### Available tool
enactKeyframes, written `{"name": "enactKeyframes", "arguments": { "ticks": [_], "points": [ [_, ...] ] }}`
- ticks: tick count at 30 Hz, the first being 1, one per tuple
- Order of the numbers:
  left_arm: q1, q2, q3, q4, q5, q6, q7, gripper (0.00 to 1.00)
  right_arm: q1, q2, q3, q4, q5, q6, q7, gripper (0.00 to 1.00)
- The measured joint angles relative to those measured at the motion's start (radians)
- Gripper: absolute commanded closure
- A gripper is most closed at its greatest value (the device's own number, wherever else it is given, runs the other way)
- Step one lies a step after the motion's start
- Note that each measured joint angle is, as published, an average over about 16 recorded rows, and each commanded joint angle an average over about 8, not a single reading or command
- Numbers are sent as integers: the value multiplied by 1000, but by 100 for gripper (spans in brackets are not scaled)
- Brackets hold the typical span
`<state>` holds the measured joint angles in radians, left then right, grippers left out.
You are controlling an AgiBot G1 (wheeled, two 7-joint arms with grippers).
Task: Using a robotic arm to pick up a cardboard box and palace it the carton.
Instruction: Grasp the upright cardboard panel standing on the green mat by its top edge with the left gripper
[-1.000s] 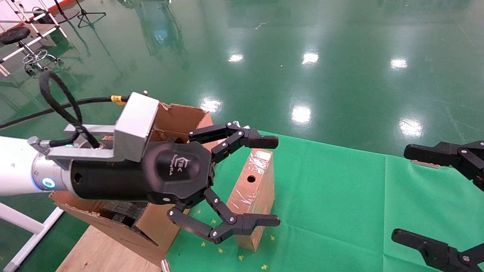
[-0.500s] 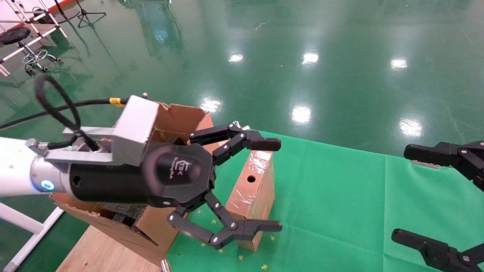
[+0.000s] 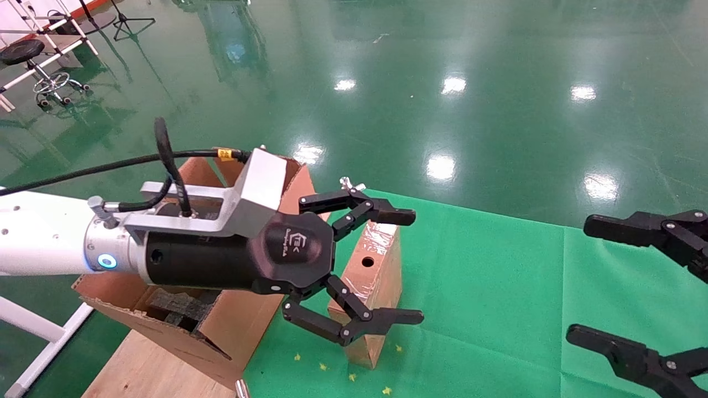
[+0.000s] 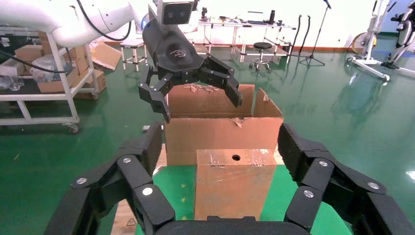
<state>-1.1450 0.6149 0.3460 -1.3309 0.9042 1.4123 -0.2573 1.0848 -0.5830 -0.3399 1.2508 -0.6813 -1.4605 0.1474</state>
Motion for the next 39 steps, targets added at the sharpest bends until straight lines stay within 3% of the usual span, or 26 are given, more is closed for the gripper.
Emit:
{"name": "enactKeyframes", "arguments": {
  "ticks": [7,14,24,39],
  "points": [
    [-76,-1,42,-12,122,-36,-85,0,0,0,0,0,0,0,0,100],
    [-213,20,116,-24,295,-46,-279,0,0,0,0,0,0,0,0,100],
    [-401,87,240,-25,482,46,-576,0,0,0,0,0,0,0,0,100],
    [-551,194,427,-26,726,126,-869,0,0,0,0,0,0,0,0,100]
  ]
}}
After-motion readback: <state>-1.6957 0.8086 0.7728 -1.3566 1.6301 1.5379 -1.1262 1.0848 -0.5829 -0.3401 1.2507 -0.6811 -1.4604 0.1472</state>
